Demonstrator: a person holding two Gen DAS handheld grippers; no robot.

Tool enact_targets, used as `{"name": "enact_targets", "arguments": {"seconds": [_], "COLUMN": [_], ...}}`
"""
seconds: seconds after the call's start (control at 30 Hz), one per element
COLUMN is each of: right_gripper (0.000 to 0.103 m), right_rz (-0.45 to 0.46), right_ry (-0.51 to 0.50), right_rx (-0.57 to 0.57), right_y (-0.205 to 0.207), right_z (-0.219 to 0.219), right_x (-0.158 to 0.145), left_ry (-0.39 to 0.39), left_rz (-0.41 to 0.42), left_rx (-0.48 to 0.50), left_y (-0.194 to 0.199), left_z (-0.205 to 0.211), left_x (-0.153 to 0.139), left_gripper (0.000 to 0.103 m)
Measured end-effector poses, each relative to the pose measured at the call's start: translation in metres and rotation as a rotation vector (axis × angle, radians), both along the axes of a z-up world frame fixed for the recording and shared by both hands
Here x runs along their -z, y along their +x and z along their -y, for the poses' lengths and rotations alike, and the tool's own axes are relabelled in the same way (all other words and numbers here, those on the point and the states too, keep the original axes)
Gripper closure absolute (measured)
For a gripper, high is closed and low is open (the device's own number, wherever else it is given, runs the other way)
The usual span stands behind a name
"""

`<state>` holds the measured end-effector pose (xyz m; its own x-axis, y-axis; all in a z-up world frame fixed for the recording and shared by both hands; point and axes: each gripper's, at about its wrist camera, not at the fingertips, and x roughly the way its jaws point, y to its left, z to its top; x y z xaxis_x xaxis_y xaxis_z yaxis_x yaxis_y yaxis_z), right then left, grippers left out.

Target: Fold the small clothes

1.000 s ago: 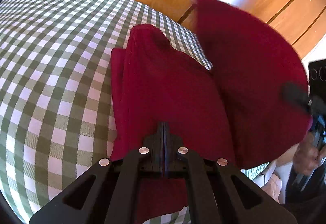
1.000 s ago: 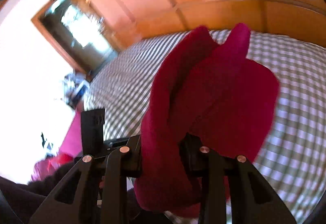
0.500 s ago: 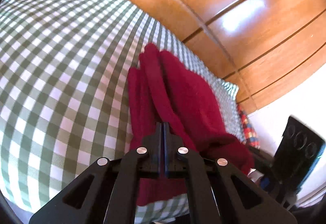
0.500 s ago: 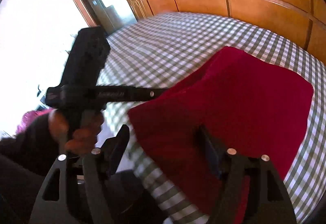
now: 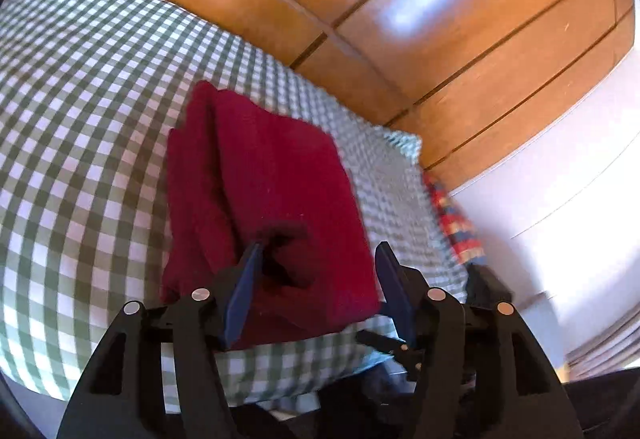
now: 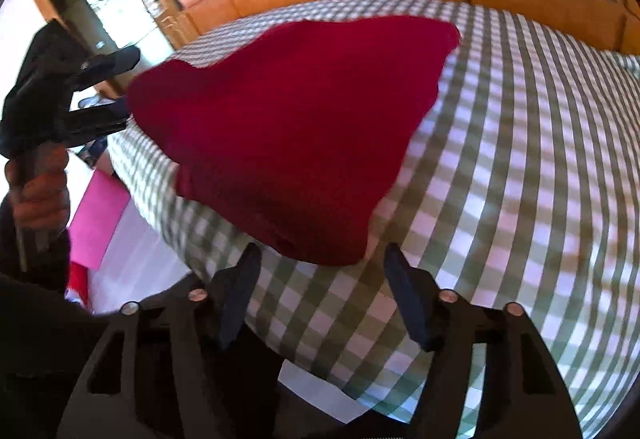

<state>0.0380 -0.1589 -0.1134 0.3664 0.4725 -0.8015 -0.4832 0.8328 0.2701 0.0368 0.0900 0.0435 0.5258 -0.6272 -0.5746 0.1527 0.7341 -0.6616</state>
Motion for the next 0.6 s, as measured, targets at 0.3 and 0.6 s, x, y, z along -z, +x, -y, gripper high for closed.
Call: {"name": "enact_targets", "arguments": {"seconds": [0.3, 0.6], "right_gripper": [0.083, 0.084], "right_rz": [0.053, 0.034], "right_ry": [0.038, -0.044], "right_rx": [0.032, -0.013], "right_y": [0.014, 0.008], "right_z": [-0.003, -0.004], "right_x": [-0.002, 0.021], "left_ry": [0.143, 0.127], "left_rz": [0.009, -0.114], "left_rx": [0.037, 0.037], "left_y": [-0.013, -0.043], "left_z": [0.012, 0.006], "left_x": [0.010, 0.065], "left_gripper": [0.095, 0.096]}}
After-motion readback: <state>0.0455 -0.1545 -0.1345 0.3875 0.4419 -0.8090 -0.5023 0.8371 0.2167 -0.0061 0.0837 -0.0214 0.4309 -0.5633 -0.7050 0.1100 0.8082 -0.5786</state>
